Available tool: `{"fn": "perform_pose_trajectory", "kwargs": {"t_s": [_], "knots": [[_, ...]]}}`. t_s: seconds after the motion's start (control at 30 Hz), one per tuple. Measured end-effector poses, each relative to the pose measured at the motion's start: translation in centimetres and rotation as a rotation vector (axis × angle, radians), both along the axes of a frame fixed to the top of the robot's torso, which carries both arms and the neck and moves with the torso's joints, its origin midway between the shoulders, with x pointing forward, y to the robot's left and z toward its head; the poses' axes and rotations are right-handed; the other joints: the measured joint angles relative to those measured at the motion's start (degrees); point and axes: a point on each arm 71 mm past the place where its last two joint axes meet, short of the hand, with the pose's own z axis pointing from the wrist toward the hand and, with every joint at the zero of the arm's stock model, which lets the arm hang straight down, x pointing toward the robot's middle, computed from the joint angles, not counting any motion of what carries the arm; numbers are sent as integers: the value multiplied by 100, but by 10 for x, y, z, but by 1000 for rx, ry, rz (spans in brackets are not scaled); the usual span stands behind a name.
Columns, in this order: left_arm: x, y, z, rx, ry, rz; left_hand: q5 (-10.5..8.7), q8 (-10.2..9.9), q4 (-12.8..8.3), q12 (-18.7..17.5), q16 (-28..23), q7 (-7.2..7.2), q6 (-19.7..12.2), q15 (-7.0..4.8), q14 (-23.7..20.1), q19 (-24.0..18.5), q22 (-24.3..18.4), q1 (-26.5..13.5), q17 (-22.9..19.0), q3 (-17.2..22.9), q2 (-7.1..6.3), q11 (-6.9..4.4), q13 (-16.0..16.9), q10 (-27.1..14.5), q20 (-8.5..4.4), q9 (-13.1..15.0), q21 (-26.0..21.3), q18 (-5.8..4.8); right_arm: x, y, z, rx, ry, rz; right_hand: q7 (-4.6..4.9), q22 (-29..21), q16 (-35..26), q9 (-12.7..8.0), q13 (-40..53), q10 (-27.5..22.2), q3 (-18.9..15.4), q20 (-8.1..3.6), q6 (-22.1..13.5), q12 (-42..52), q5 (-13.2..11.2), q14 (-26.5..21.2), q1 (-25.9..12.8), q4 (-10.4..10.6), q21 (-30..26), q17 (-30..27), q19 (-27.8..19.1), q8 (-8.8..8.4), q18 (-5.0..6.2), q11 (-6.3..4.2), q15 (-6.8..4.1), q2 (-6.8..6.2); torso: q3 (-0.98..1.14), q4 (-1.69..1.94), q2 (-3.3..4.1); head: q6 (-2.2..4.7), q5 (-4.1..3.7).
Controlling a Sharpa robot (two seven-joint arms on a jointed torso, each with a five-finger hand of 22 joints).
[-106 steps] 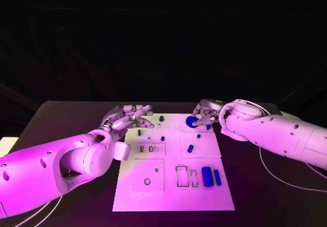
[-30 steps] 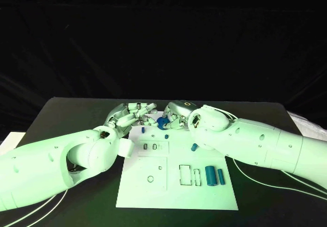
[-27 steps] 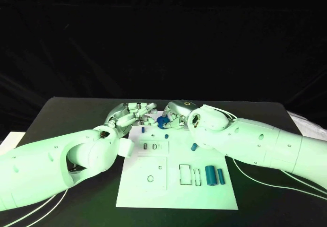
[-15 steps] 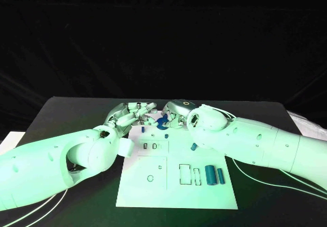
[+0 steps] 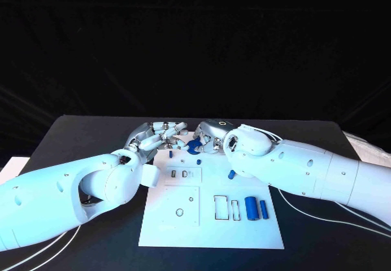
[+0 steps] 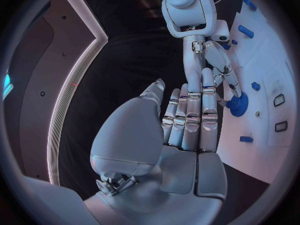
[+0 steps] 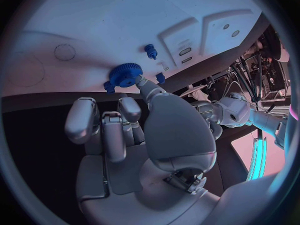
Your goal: Assemble the parts on the task board
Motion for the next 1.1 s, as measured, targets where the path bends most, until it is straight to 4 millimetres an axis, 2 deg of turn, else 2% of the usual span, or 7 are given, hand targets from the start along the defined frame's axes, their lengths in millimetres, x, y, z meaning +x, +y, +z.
{"fn": "perform_pose_trajectory", "kwargs": {"t_s": [0.1, 0.23, 0.37, 0.57, 0.73, 0.9, 1.1], "knots": [[0, 0, 0, 0, 0, 1, 0, 0, 0, 0, 0, 0, 0, 0, 0, 0, 0, 0, 0, 0, 0, 0, 0, 0, 0, 0, 0, 0, -1, -6, 1, 15, -5, -4, 14, 16, 0, 0, 61, 35, 0, 0, 18, 76, 87, 0, -12, 0, 0, 0, 0, 0, 0, 11, 0, -12, 4, 1, 0, 1, -5], [1, 2, 0, 2, 0, 4, 0, 0, 0, 0, 0, 0, 0, 0, 0, 0, 0, 0, 0, 0, 0, 0, 0, 0, 0, 0, 0, 0, -3, -26, 6, 72, -23, -7, 14, 29, 0, 0, 129, 75, 0, 0, 19, 149, 129, 0, -12, 0, 0, 0, 0, 0, 1, 11, 0, -12, 8, -4, -3, 21, -19], [1, 5, 0, 4, 0, 10, 0, 0, 0, 0, 0, 0, 0, 0, 0, 0, 0, 0, 5, 0, 0, 0, 0, 0, 0, 0, 0, 0, -7, -57, 16, 144, -29, 3, -4, 30, 0, -1, 183, 96, 58, 0, 37, 202, 129, 0, 67, -58, 0, -1, 0, 0, 1, -10, 0, 12, 8, -25, -12, 29, -38], [2, 8, -1, 7, 0, 16, 0, 0, -32, 0, -95, -19, 63, -11, -54, -32, -1, 23, 5, 32, 23, -20, -5, 82, 9, 0, -50, 0, -9, -119, 27, 252, 4, -8, 2, -29, 0, -1, 140, 96, 67, 0, 93, 170, 129, 0, 179, -177, 0, -1, 0, 0, 1, -9, 0, -21, 26, -80, -43, 49, -47], [4, 9, -2, 11, -3, 17, 0, 0, -56, -39, -262, -30, 115, -11, -55, -73, -9, 22, -17, 56, 22, -50, -15, 153, 10, 0, -101, 1, -9, -158, 28, 314, 30, -31, 2, -53, 0, -1, 81, 74, 80, 20, 93, 107, 129, 0, 246, -241, -25, -1, -20, 0, 1, 13, 0, -88, 51, -115, -76, 42, -63], [5, 9, -3, 14, -5, 13, 0, 0, -56, -45, -322, -10, 135, 8, -76, -103, -19, 22, -32, 56, 22, -31, -15, 175, 21, 0, -134, 1, -7, -197, 24, 338, 41, -79, 2, -53, 0, -2, 79, 55, 56, 20, 93, 84, 129, 0, 277, -280, -25, 0, -20, 0, 1, -6, 0, -119, 72, -132, -99, 50, -90], [5, 10, -5, 17, -6, 12, 0, 0, -56, -76, -348, -10, 135, 8, -76, -103, -19, 22, -37, 56, 22, -31, -22, 175, 21, -4, -134, 1, -4, -218, 13, 343, 60, -116, 2, -64, 0, -2, 63, 53, 41, 20, 93, 62, 129, 0, 277, -294, -25, 4, -20, 0, 1, -8, -1, -119, 85, -143, -107, 60, -92]]}}
